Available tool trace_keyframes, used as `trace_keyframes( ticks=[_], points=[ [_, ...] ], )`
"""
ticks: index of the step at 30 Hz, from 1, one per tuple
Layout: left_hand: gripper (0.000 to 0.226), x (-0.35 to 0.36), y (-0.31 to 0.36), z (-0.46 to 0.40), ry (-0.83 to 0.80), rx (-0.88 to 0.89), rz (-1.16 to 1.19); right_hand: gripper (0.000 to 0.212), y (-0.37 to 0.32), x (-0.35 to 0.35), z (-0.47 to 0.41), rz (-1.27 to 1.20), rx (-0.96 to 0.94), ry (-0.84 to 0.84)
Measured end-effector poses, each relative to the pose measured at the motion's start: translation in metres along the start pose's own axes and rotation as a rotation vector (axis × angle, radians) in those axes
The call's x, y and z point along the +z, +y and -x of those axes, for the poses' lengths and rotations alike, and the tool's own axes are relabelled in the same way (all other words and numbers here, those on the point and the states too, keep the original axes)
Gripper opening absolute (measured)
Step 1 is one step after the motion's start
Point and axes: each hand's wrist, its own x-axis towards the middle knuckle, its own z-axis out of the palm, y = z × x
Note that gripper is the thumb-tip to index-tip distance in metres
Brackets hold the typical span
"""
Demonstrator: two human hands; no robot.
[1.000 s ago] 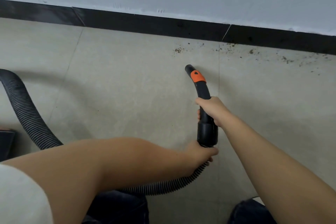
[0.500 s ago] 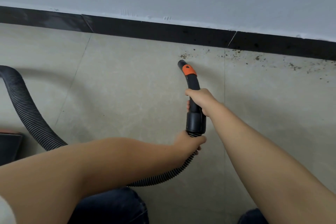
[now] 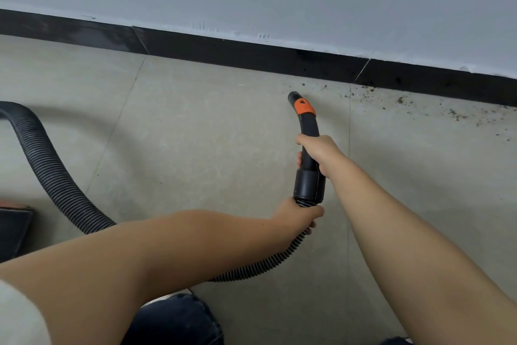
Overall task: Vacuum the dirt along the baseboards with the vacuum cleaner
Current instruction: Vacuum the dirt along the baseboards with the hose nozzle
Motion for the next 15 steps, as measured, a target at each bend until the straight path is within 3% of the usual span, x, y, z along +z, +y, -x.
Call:
trace_keyframes(
  ticks=[15],
  points=[
    [0.012,-0.011,0.03,-0.018,0.067,0.044,0.036,0.012,-0.034,0.005,-0.023,0.024,-0.021,-0.013]
  ],
)
